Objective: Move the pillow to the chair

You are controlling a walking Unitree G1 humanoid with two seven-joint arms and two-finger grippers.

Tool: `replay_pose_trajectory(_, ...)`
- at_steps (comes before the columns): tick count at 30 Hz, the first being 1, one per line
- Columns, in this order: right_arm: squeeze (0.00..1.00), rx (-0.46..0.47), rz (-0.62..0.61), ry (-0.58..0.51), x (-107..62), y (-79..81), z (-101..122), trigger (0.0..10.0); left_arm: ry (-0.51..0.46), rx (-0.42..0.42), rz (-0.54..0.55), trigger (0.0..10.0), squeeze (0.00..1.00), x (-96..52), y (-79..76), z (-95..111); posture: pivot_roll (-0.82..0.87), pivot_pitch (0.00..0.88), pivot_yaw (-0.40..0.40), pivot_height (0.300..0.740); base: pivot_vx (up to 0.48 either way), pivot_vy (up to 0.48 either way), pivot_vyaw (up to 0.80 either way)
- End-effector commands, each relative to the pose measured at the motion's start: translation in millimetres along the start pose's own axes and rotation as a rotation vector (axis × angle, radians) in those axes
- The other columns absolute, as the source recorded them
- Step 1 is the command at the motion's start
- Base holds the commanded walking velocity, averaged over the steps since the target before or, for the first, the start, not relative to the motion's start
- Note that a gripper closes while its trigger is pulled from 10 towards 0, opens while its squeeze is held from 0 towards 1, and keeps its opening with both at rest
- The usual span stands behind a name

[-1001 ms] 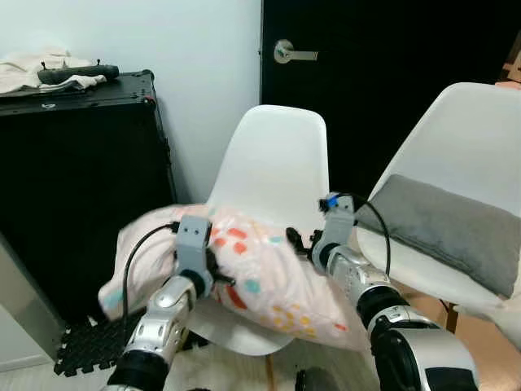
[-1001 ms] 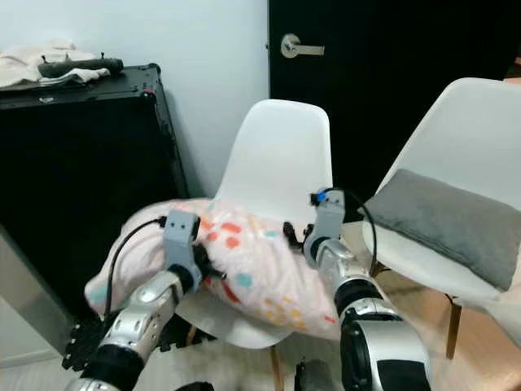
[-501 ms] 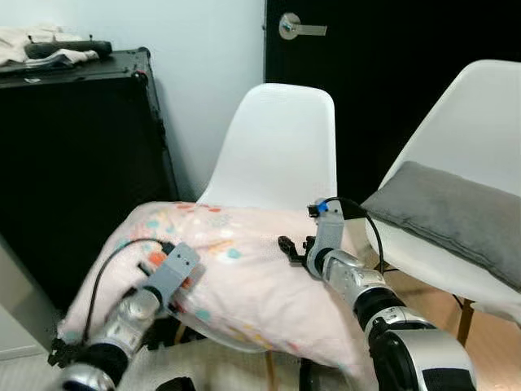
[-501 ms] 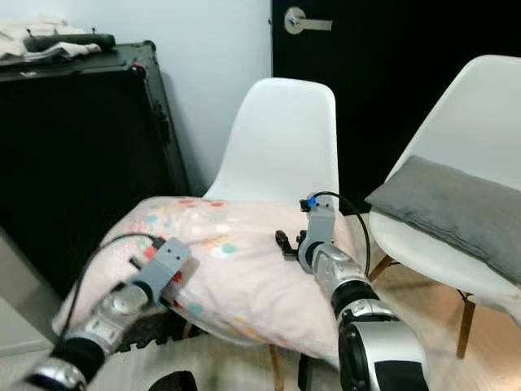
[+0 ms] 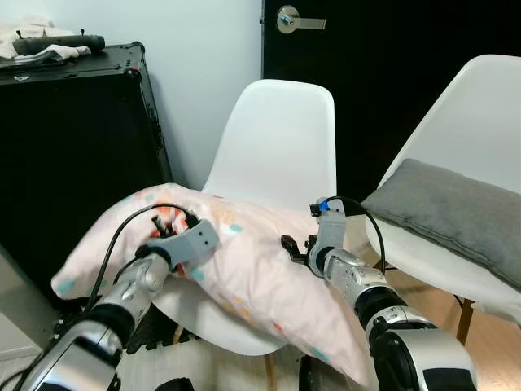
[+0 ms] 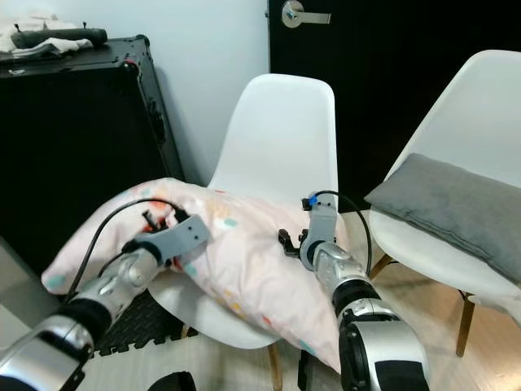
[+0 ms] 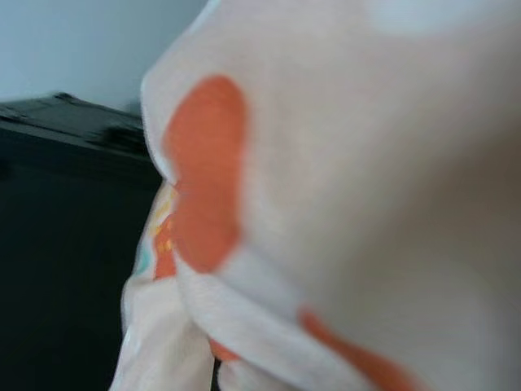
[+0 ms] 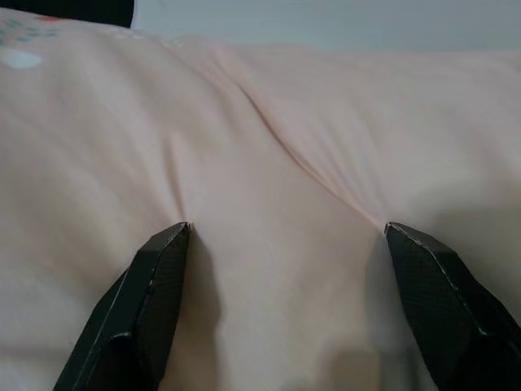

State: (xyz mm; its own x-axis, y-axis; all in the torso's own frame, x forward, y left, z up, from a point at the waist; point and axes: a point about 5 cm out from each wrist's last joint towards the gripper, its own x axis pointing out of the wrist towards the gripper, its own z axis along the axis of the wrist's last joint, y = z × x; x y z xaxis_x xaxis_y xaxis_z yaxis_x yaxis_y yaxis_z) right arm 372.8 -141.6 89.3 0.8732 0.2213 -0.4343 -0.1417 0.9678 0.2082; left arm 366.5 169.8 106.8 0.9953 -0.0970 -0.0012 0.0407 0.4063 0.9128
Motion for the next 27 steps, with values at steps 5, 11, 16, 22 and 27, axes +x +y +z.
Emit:
replay_pose_trajectory(5, 0.00, 0.011, -0.024, 0.034, -1.9, -6.4, -11.7, 10.0, 0.123, -0.081, -0.129, 10.0, 1.00, -22.6, -42.6, -17.1, -0.16, 0.007, 0.014, 0.565, 0.000, 0.000, 0.00)
replay_pose_trajectory(11, 0.00, 0.002, -0.010, 0.037, -1.7, -4.4, -13.8, 10.0, 0.284, -0.309, -0.159, 10.0, 1.00, -44.0, -66.1, -35.4, -0.15, 0.014, 0.009, 0.565, 0.000, 0.000, 0.00)
replay_pose_trajectory(16, 0.00, -0.001, 0.001, 0.039, -1.4, -2.6, -14.5, 10.0, 0.390, -0.544, -0.181, 10.0, 1.00, -53.0, -73.2, -46.3, -0.14, 0.016, 0.006, 0.565, 0.000, 0.000, 0.00)
replay_pose_trajectory(22, 0.00, -0.007, 0.016, 0.041, -0.7, 1.0, -15.0, 10.0, 0.420, -0.719, -0.223, 10.0, 1.00, -56.3, -77.7, -47.2, -0.13, 0.019, 0.011, 0.565, 0.000, 0.000, 0.00)
replay_pose_trajectory(27, 0.00, -0.016, 0.030, 0.052, -0.3, 4.1, -18.4, 10.0, 0.230, -0.886, -0.467, 10.0, 1.00, -61.6, -91.0, -16.6, -0.12, 0.022, 0.015, 0.565, 0.000, 0.000, 0.00)
